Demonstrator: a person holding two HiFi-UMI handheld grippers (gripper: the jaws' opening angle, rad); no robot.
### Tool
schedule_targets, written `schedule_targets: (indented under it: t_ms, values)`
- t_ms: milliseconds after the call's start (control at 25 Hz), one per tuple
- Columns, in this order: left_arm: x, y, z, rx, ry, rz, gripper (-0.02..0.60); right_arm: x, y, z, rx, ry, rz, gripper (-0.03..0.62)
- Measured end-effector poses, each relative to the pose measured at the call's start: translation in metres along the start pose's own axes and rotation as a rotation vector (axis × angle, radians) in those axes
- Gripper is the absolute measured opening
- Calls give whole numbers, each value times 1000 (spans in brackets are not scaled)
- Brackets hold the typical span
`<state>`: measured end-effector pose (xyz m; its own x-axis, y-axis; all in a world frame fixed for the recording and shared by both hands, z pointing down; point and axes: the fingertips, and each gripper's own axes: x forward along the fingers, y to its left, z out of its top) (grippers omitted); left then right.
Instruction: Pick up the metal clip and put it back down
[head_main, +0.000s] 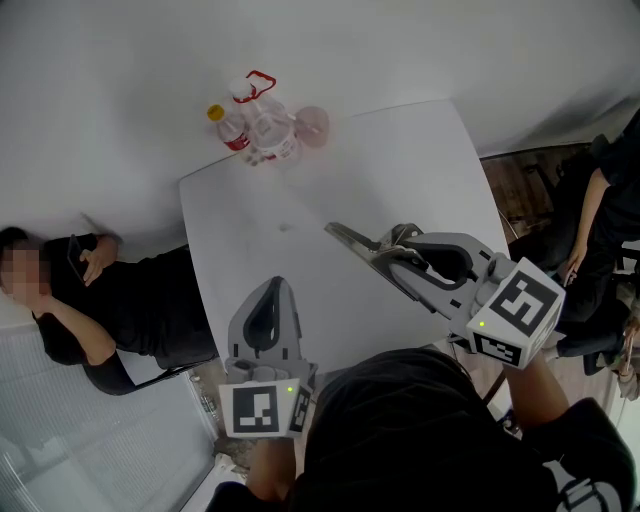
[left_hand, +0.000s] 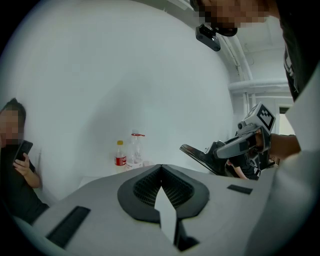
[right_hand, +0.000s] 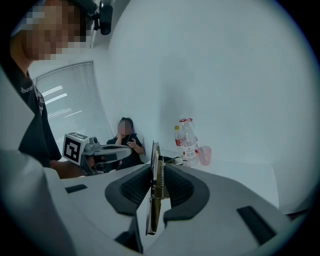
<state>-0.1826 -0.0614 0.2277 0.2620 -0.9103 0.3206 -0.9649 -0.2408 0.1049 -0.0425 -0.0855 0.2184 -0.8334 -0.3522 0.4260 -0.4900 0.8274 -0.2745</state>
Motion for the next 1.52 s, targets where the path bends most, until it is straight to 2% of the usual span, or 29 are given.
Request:
schedule_targets:
  t_ms: [400,1320,1520]
  values:
    - [5,1,-18,-11,48,7,20,7,-7,-17,30,40,14,95]
    - [31,-8,-86,-117,147,-1,20,39,-26,-83,106,153,62,95]
    - [33,-15,-97,-146,186,-9,20,38,-24,-88,156,176,84,95]
